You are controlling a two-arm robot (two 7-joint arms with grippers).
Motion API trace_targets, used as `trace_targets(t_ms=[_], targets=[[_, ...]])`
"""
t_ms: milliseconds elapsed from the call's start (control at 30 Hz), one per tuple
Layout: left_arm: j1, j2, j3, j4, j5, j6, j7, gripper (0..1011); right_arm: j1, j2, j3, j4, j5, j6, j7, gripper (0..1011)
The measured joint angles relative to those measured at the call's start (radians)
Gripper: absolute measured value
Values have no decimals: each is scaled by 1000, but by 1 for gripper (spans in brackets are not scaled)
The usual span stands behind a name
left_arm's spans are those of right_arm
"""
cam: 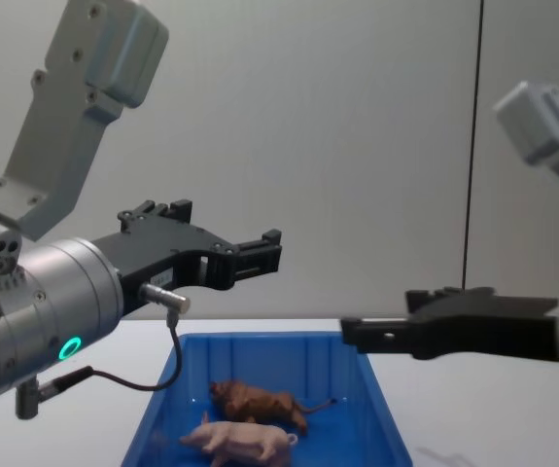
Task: Pick up the two dolls from the table and place them into the box.
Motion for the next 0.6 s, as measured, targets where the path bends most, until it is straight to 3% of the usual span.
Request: trace_targets(t_ms=[233,600], targets=[[0,0,0,0,0,0,0,1001,-42,43,20,-38,16,-25,6,1001],[21,21,-6,-29,10,29,14,1001,-74,76,34,-67,28,-45,11,1001]])
